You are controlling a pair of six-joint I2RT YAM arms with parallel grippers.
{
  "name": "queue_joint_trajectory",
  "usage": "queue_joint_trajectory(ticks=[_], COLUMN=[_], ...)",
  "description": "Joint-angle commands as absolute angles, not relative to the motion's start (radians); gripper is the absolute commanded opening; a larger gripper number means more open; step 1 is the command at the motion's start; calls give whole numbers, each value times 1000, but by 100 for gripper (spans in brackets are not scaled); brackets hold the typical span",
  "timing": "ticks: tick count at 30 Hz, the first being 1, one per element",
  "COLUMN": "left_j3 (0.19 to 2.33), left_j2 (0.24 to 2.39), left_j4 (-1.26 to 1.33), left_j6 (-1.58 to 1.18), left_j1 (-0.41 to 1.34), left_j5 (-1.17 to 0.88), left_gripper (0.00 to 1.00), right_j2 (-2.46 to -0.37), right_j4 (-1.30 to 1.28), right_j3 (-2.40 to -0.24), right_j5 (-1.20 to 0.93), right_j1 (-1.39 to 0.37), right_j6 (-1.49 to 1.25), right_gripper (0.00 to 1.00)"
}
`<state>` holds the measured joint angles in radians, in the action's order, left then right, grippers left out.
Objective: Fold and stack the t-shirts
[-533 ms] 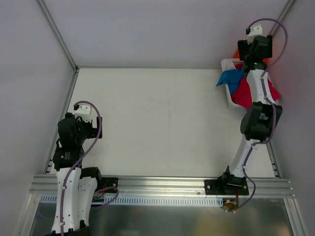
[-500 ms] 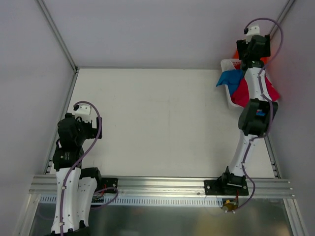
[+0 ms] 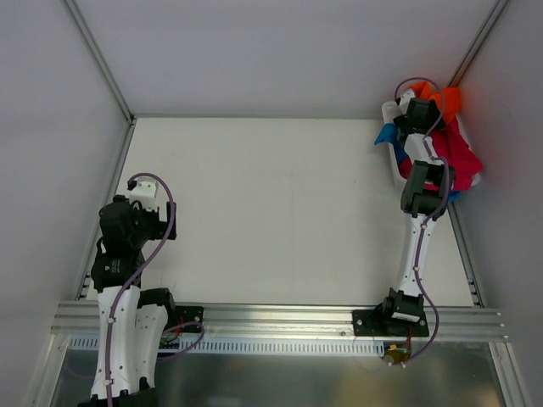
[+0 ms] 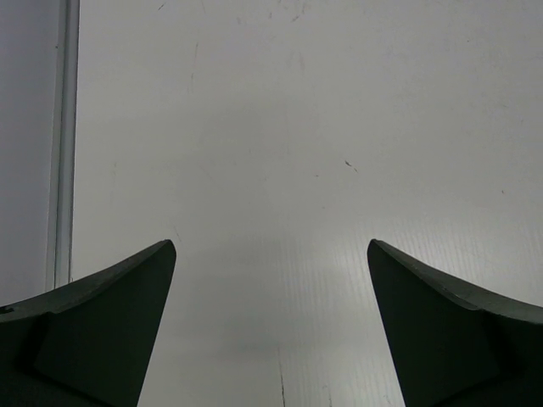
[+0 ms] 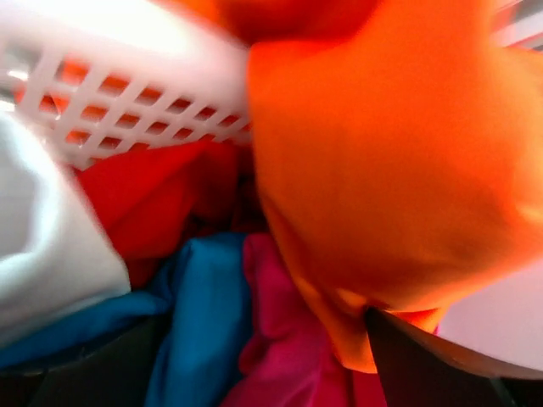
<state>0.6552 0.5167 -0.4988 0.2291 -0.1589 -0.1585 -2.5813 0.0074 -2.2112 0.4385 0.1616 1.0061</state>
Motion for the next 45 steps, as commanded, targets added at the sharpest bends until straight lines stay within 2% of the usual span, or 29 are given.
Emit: queue_joint_trajectory(ticks=[1, 4, 6, 7, 8, 10, 14, 18, 22, 25, 29, 36, 45], left_j3=[666, 667, 670, 670, 670, 670, 670, 672, 672, 670, 672, 672, 672], left_j2=[537, 535, 531, 523, 522, 512, 514, 528, 532, 531, 528, 515, 506], left_j4=[-502, -505, -508, -509, -509, -511, -514, -514, -515, -518, -522, -526, -531], left_j6=[244, 245, 247, 247, 247, 247, 250, 250, 253, 256, 258, 262, 265], left_j1=[-167, -169, -170, -169, -172, -178, -184, -184, -184, -184, -184, -186, -187], left_j5=[-204, -212, -207, -207, -207, -212, -232, -241, -249, -256, -270, -282, -290], left_gripper=[99, 99, 99, 99, 99, 99, 99, 99, 99, 99, 99, 99, 99], right_j2=[-2589, -2629, -2661, -2681, -2712, -2720, -2640, -2464, -2179, -2039, -1899, -1986, -2028], right_j4=[183, 314, 403, 422, 472, 518, 655, 709, 721, 754, 1088, 1138, 919], right_j3=[-2140, -2105, -2132, -2153, -2169, -2180, -2053, -1849, -1614, -1430, -1269, -1442, -1565], right_j5=[584, 603, 614, 630, 637, 655, 649, 629, 589, 540, 505, 518, 578], right_j1=[186, 202, 212, 219, 224, 229, 215, 173, 101, 28, -50, -67, -41], right_j6=[1199, 1296, 1367, 1388, 1410, 1450, 1456, 1407, 1329, 1284, 1308, 1397, 1385], right_gripper=[99, 98, 78, 64, 32, 2, 0, 0, 0, 0, 0, 0, 0])
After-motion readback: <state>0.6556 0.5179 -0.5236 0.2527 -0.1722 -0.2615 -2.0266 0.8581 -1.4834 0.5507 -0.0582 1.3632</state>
